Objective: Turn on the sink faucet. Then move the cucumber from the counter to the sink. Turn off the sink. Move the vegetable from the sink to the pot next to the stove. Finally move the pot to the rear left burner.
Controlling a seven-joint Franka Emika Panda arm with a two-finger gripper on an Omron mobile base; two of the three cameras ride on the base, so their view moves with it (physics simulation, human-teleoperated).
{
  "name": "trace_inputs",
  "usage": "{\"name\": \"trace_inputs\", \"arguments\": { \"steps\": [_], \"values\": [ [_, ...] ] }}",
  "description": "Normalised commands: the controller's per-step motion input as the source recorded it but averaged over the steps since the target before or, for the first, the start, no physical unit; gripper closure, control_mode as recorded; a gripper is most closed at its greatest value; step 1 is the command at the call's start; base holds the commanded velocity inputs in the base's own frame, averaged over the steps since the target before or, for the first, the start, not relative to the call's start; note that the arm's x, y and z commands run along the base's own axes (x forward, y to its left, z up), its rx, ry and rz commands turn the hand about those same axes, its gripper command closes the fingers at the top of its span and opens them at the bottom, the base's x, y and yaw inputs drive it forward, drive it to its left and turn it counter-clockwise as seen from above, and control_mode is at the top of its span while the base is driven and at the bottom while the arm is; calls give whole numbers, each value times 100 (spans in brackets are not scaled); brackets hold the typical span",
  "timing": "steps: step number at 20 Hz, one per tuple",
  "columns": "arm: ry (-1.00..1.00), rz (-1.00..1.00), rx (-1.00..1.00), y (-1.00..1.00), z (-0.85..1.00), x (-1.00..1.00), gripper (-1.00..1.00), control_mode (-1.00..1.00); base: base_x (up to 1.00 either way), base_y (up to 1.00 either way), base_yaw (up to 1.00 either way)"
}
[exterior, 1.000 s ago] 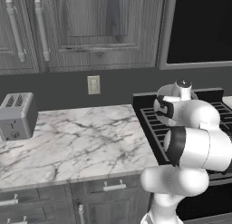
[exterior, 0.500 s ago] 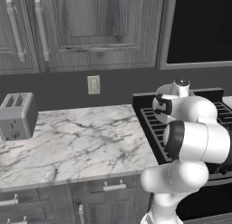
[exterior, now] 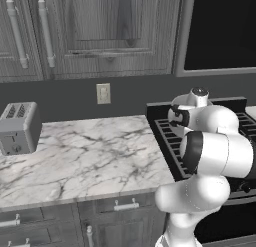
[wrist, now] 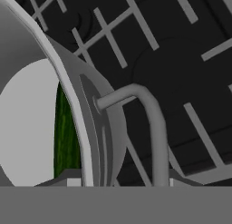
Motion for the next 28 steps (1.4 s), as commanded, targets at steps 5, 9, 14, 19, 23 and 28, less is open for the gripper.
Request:
{"name": "trace_inputs", "arguments": {
  "steps": [5, 9, 14, 19, 23, 28],
  "values": [
    [0, 0, 0, 0, -7, 6, 100, -100, 0, 0, 0],
    [0, 0, 0, 0, -7, 15, 100, -100, 0, 0, 0],
    [0, 0, 0, 0, -7, 19, 100, -100, 0, 0, 0],
    [0, 1, 0, 0, -7, 18, 100, -100, 0, 0, 0],
    [0, 1, 0, 0, -8, 15, 100, -100, 0, 0, 0],
    [0, 1, 0, 0, -9, 14, 100, -100, 0, 0, 0]
  ]
}}
